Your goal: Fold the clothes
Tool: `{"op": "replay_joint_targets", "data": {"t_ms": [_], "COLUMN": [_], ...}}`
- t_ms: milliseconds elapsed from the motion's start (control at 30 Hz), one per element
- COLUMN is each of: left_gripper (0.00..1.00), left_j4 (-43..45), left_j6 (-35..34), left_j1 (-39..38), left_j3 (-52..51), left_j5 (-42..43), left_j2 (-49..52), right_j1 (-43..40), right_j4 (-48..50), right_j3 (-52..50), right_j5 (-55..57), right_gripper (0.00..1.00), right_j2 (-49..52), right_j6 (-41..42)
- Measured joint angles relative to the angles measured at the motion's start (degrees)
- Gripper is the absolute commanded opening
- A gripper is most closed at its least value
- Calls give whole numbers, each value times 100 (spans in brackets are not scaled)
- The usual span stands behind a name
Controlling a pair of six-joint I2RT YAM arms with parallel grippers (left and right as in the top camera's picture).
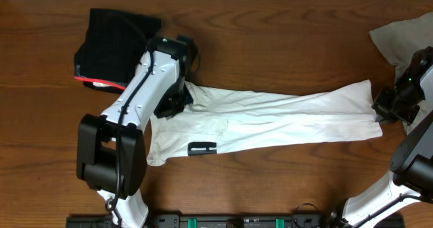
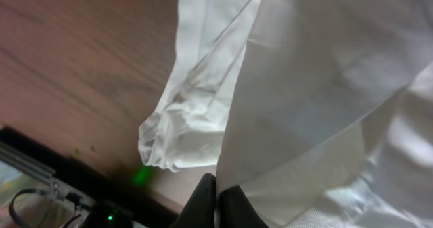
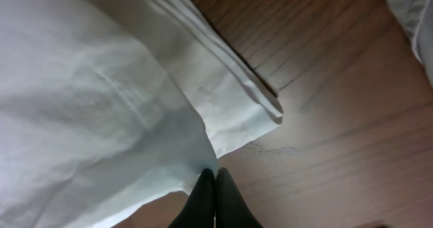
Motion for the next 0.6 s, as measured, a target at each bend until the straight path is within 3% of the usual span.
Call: {"op": "replay_joint_targets", "data": {"t_ms": [367,600], "left_gripper": [6,6], "left_j4": [767,896], "left_j6": [-192,-192], "left_j1": [0,0], "left_j3": [-1088,-1215], "left_j5": [116,146], "left_j2": [0,0], "right_j1": [0,0], "right_j4": [446,514], "right_j3": [-299,-439], "right_j5": [125,153], "right_gripper": [1,1], "right_j2": [0,0], "right_j6": [66,94]}}
